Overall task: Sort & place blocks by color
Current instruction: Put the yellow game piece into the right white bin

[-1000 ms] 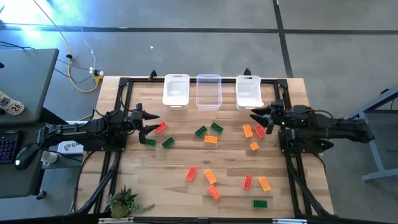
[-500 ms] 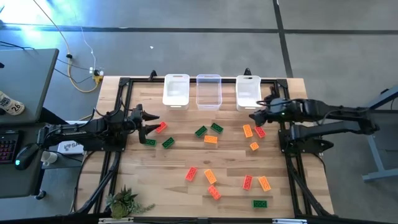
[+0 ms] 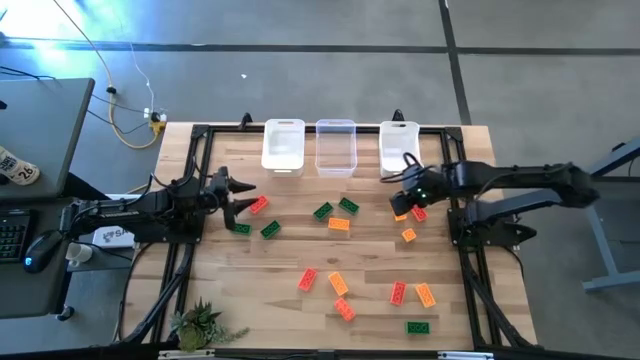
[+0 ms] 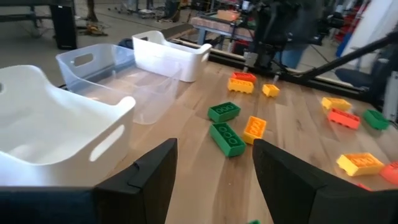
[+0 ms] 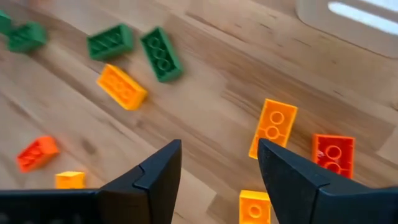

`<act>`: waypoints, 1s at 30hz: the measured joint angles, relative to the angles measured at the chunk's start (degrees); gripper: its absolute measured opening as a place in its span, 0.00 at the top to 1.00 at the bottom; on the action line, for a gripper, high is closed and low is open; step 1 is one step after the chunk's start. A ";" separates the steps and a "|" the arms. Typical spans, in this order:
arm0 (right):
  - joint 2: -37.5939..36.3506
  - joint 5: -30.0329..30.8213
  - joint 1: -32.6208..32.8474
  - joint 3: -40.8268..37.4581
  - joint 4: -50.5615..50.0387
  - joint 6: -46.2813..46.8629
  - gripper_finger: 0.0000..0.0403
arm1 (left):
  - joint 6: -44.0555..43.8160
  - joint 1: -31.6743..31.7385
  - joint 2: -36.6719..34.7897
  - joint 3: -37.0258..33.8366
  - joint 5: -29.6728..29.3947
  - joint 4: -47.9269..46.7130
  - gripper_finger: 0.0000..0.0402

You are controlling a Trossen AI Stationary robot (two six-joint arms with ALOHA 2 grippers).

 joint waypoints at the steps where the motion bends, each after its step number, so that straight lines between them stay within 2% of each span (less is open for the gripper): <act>1: 0.81 0.06 0.00 0.00 -0.12 0.10 0.49 | 0.00 0.00 0.01 -0.01 -0.63 0.00 0.50; 6: 4.73 0.23 0.00 0.02 -0.58 1.80 0.45 | -0.01 0.00 0.00 0.00 -3.16 -0.01 0.50; 16: 13.34 0.25 -0.02 0.04 -0.95 6.14 0.45 | -0.01 0.00 0.00 -0.01 -3.70 -0.01 0.50; 23: 18.70 0.35 -2.51 0.04 -0.91 1.98 0.45 | 0.00 0.00 0.01 -0.01 -3.70 0.00 0.50; 30: 22.14 -2.98 -6.19 0.04 -0.77 -3.43 0.45 | -0.02 0.00 0.02 -0.02 -3.70 0.00 0.50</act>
